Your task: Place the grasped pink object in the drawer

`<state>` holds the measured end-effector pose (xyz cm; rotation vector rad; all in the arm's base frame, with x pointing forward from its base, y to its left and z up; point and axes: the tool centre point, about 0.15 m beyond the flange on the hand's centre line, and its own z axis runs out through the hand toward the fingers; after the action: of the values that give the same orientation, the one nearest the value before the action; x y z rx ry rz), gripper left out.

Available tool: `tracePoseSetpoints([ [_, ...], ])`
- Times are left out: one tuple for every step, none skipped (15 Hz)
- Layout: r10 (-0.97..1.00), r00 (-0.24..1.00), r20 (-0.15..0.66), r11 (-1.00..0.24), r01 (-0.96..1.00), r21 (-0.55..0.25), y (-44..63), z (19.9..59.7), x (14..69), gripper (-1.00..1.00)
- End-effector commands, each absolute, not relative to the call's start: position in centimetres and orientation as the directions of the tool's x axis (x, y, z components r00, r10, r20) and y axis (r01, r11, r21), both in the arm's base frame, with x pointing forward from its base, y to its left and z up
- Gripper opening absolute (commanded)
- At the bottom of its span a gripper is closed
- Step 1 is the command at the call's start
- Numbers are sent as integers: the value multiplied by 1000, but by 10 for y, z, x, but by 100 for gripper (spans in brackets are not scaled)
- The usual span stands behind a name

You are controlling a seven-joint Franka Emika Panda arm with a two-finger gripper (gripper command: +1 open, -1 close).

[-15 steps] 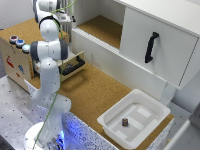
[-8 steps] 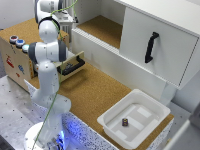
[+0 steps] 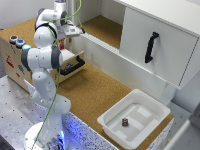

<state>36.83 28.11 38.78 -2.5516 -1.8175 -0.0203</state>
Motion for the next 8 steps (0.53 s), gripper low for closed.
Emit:
tracePoseSetpoints([
  [968,245,56,-246,969,1,290,347,390,-100],
  [972,234,34,-234,972,6,296,339,393,-100],
  [973,229,12,-229,973,1,299,331,396,-100],
  [974,226,-11,-226,974,-1,302,323,399,-100],
  [973,230,-28,-230,973,-7,304,318,400,-100],
  [971,237,-37,-238,971,-3,305,313,401,-100],
  [968,246,-41,-246,969,-3,306,311,402,-100],
  [963,265,-45,-265,964,4,307,309,403,-100],
])
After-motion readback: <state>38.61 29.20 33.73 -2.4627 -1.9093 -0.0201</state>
